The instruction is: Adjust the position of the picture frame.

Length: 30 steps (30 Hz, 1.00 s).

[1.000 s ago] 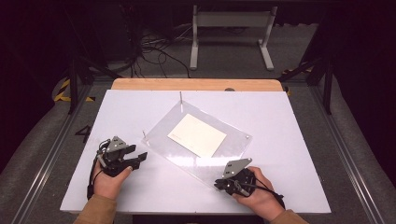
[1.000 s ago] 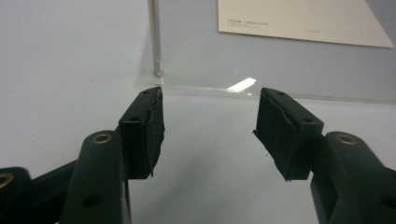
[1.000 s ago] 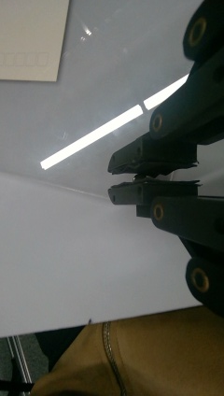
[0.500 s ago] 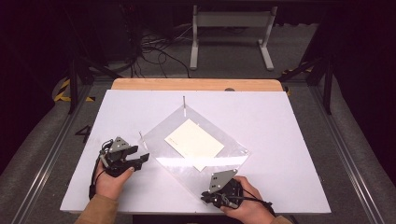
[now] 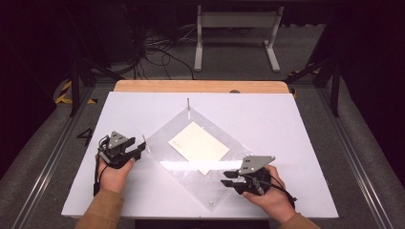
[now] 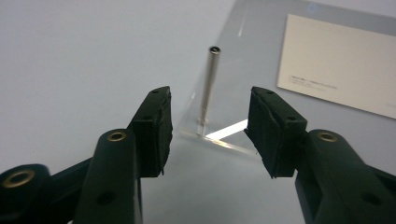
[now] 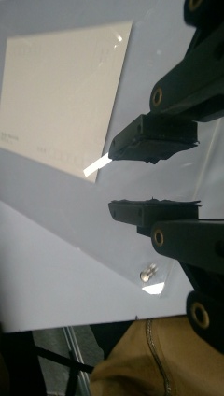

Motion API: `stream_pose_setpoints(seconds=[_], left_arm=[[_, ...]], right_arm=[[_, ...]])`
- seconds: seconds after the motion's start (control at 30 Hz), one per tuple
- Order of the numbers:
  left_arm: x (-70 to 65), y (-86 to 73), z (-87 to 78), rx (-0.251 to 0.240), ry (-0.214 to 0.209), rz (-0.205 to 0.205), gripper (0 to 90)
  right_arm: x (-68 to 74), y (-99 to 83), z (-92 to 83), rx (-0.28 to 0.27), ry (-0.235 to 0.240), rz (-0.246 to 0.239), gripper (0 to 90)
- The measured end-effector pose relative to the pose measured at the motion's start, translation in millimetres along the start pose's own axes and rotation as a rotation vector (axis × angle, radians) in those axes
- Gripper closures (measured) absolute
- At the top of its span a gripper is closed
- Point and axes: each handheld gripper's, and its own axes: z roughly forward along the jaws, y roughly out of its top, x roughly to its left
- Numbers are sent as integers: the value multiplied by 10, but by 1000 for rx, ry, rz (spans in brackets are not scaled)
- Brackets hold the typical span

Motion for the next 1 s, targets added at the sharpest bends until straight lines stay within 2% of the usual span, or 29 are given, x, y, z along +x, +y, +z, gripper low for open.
stream_pose_setpoints(seconds=[0.07,0.2,0.27,0.3,0.37,0.4,0.43,0.47,0.57,0.67,0.83,1.0], left_arm=[[0,12,43,-8,3,-5,513],[11,58,168,15,1,-10,556],[15,62,230,18,1,-20,639],[18,61,256,20,-1,-25,639],[13,67,294,20,-25,-27,760],[-5,80,299,26,-23,-10,825],[-39,103,302,39,3,26,843],[-59,128,303,43,15,49,847],[-54,197,307,29,6,47,850],[-56,284,360,26,21,49,850],[-65,499,472,12,38,54,848],[-67,698,607,-5,37,71,846]], right_arm=[[-35,-14,-38,-9,-10,11,683],[-166,-79,-166,-34,-54,48,683],[-195,-101,-200,-40,-65,57,683],[-207,-113,-215,-41,-68,63,683],[-230,-136,-242,-43,-76,72,683],[-238,-145,-252,-44,-79,73,683],[-243,-154,-264,-45,-81,76,683],[-248,-161,-275,-45,-83,77,683],[-266,-182,-307,-51,-91,82,683],[-289,-198,-344,-54,-101,90,683],[-342,-223,-435,-62,-120,102,683],[-418,-271,-563,-69,-149,124,683]])
